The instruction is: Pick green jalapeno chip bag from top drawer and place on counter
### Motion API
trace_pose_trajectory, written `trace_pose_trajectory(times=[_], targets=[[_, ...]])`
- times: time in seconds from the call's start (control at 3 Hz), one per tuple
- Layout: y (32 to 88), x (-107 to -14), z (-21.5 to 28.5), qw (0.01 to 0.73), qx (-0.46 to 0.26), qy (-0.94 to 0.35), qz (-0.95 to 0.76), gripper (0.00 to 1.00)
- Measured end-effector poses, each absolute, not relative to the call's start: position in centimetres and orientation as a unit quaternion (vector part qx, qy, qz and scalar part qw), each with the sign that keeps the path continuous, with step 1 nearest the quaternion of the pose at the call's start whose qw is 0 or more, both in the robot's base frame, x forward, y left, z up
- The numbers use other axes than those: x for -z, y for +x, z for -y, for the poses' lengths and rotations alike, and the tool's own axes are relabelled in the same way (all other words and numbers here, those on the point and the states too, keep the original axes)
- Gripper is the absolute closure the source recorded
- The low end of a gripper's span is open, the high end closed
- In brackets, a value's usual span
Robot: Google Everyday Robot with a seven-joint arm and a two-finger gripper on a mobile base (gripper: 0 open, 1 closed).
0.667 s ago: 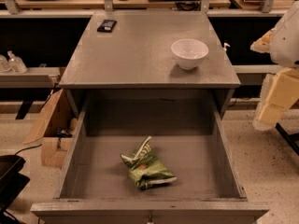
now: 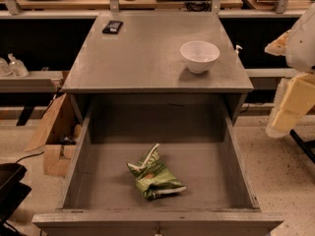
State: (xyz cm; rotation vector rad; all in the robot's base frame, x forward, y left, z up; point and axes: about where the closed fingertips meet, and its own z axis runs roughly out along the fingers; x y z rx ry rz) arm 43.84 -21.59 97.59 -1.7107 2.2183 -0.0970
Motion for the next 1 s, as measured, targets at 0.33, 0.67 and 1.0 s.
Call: trace_pose_trajectory(times=[0.33,0.67,1.0], targets=[[43.4,-93.2,20.5,0.202,0.007,-0.601,-0.773,0.00],[45.1,-88.5,19.4,0.241,-0.011,-0.591,-0.770,0.00],[48.3,-84.7,17.3,0.272,-0.022,-0.576,-0.771,0.00]])
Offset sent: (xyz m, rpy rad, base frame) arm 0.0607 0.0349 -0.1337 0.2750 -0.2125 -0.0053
